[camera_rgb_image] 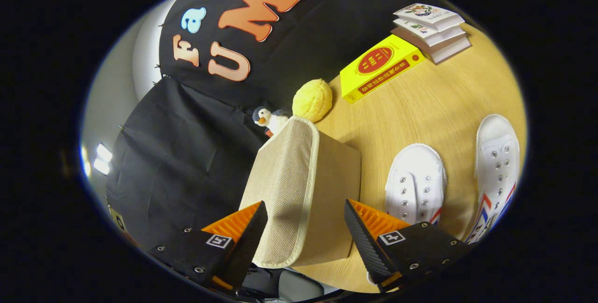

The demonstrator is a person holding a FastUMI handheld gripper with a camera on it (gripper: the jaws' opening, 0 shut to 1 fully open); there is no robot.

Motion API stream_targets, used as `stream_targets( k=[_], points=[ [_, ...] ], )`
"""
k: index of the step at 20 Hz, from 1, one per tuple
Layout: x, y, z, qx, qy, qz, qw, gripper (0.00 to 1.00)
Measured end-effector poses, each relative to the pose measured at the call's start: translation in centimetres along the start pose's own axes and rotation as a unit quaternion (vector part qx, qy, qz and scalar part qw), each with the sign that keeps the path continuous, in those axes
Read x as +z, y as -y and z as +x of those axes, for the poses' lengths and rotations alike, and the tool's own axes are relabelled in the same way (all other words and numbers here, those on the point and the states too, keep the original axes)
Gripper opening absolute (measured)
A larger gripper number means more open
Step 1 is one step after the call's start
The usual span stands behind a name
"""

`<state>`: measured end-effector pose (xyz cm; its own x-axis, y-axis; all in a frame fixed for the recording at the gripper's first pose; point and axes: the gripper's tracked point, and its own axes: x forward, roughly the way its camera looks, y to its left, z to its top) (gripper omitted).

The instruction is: Open the storage box then place both shoes into the box .Put the left shoe in first, then the right shoe, with the right side of both shoes facing outward in a uniform manner.

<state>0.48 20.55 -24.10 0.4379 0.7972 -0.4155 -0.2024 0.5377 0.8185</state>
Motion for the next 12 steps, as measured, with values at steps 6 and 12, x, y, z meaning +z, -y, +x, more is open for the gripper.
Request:
stream_targets(
  k=[6, 12],
  points=[
    [-1.1, -1.5, 1.5, 0.068, -0.021, 0.084, 0.994, 0.98],
    [-0.1, -2.4, 0.9, 0.094, -0.002, 0.121, 0.988, 0.87]
  ],
)
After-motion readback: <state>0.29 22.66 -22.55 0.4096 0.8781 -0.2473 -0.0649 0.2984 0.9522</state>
